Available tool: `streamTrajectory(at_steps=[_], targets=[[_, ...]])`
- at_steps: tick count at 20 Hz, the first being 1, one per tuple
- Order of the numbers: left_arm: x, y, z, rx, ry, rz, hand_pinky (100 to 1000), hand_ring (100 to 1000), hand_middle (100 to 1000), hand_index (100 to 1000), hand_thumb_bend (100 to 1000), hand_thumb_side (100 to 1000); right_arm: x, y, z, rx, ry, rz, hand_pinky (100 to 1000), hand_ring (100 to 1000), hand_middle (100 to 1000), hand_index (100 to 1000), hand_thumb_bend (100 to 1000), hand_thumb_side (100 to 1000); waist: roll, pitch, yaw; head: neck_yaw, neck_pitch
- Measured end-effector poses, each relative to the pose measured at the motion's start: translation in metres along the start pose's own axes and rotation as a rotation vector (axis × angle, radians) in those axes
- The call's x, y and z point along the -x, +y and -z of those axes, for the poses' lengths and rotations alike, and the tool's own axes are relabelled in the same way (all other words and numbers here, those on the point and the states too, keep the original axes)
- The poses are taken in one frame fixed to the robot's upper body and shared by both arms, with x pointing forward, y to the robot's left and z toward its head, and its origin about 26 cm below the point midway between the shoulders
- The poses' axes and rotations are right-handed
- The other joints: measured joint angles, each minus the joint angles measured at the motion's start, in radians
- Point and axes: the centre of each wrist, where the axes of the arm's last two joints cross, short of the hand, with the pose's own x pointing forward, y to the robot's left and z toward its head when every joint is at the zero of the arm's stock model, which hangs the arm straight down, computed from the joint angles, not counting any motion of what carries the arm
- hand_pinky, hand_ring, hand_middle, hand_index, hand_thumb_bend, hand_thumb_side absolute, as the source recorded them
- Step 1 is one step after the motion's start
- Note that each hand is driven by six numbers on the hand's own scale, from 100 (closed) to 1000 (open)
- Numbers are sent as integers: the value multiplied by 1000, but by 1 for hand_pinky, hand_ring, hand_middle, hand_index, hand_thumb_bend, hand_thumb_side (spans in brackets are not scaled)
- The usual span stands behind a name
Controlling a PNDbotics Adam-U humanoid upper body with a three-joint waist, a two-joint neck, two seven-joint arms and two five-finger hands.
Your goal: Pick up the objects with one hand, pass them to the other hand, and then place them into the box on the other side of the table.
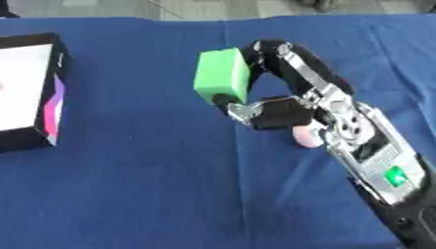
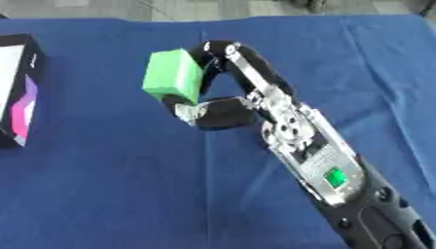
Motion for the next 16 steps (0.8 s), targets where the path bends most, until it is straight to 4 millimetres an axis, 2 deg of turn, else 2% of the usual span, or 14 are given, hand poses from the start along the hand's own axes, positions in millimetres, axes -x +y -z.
streamTrajectory(at_steps=[5, 6, 7, 10, 11, 12, 16], targets=[[-16, -2, 9, 95, -27, 52, 765, 776, 773, 873, 100, 744, -11, 19, 8, 41, -8, 1, 803, 485, 482, 593, 100, 158, 9, 0, 9, -1, 1], [-19, -4, 10, 127, -25, 65, 770, 778, 773, 872, 140, 706, -12, 24, 9, 50, -9, -5, 802, 485, 482, 593, 100, 123, 10, 0, 10, -1, 1], [-21, -7, 10, 162, -20, 75, 773, 781, 775, 873, 100, 731, -12, 29, 11, 58, -11, -12, 801, 485, 482, 593, 100, 147, 11, 0, 10, -2, 1], [-27, -18, 10, 266, -2, 93, 786, 789, 782, 878, 129, 726, -9, 44, 14, 79, -5, -30, 800, 485, 483, 593, 100, 142, 13, 0, 11, -2, 1], [-30, -23, 10, 303, 2, 95, 795, 795, 788, 882, 323, 635, -7, 49, 14, 85, -1, -36, 800, 485, 483, 593, 100, 138, 15, 0, 12, -2, 1], [-32, -28, 9, 339, 4, 97, 800, 799, 792, 884, 163, 721, -5, 54, 15, 92, 3, -42, 800, 485, 483, 593, 100, 140, 17, 0, 12, -2, 1], [-41, -46, 6, 475, 7, 124, 807, 805, 798, 888, 177, 715, 3, 71, 18, 110, 9, -52, 800, 485, 483, 593, 100, 138, 20, -2, 19, -4, 1]])
